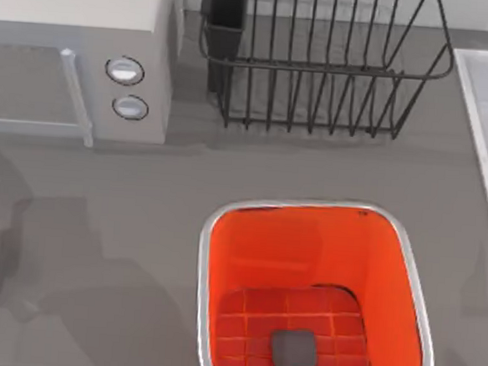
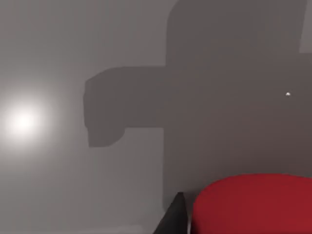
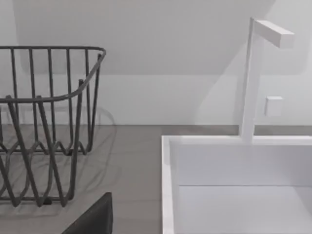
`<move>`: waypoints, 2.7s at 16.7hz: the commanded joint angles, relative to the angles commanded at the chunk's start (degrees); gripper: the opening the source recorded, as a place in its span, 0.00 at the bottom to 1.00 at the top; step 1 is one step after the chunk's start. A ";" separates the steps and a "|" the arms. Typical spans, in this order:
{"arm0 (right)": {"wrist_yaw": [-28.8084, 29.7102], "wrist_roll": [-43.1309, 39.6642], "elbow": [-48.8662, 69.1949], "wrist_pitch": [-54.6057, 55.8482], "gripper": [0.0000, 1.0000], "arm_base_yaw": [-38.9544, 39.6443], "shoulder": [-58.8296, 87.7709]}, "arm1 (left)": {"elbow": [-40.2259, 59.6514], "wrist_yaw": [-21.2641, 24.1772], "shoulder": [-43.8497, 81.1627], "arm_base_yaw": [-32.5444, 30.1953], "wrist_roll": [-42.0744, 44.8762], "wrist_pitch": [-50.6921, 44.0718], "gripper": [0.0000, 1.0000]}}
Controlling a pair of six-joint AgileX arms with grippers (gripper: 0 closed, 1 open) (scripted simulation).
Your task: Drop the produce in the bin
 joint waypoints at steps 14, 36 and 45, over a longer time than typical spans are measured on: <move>0.00 0.00 0.00 0.00 1.00 0.00 0.00 | 24.18 -0.04 -9.41 -0.31 -0.45 -33.61 0.00; 0.00 0.00 0.00 0.00 1.00 0.00 0.00 | 44.49 -0.17 5.60 -65.86 -27.18 -40.38 0.00; 0.00 0.00 0.00 0.00 1.00 0.00 0.00 | 46.45 -3.11 5.83 -72.60 -30.08 -41.48 0.00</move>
